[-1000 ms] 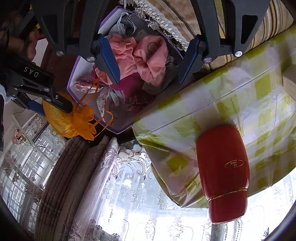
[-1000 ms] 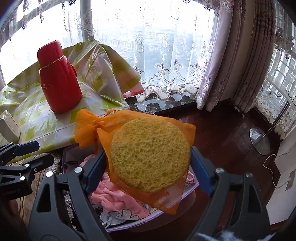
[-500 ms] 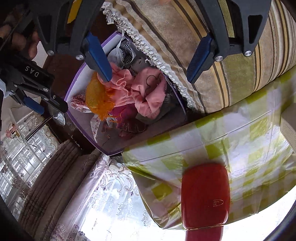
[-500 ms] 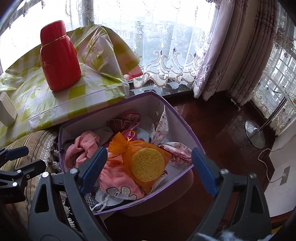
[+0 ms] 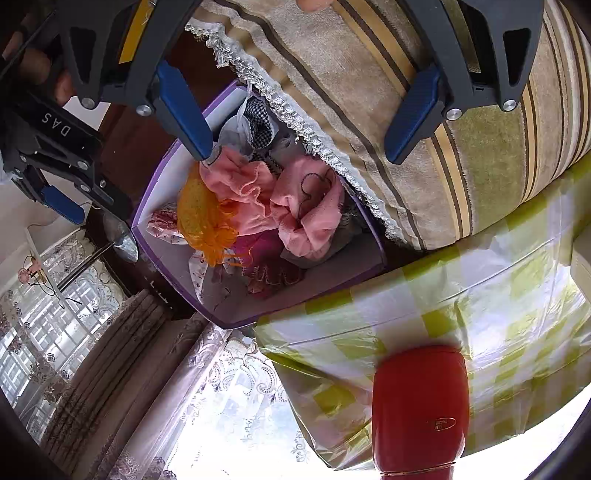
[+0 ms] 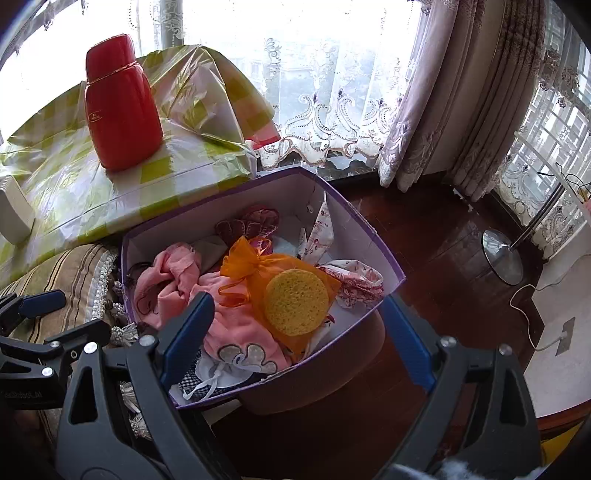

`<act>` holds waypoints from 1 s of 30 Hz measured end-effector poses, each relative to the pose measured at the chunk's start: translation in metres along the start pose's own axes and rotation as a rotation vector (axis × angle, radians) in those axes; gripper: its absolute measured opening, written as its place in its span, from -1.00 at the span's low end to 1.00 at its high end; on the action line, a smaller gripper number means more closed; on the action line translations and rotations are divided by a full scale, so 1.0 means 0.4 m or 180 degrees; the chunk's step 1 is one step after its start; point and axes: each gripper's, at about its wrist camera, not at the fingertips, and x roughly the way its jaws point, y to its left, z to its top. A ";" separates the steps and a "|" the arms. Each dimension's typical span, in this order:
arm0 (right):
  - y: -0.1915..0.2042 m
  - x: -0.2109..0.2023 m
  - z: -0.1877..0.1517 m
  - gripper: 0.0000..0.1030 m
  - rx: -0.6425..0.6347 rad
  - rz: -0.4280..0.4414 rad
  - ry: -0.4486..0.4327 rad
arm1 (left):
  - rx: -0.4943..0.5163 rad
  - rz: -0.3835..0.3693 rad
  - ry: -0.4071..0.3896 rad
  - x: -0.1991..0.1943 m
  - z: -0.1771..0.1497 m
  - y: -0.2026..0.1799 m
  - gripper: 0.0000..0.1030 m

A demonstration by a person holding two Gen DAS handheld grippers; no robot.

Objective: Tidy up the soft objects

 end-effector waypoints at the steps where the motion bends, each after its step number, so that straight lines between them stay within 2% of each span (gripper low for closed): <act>1: 0.002 0.000 0.000 0.81 -0.0009 -0.0002 0.0001 | -0.0002 -0.0008 0.0000 0.003 0.000 0.002 0.86; 30: -0.003 0.000 -0.002 0.81 0.0005 0.0021 0.0020 | 0.0015 0.0013 0.0000 0.005 0.000 -0.005 0.88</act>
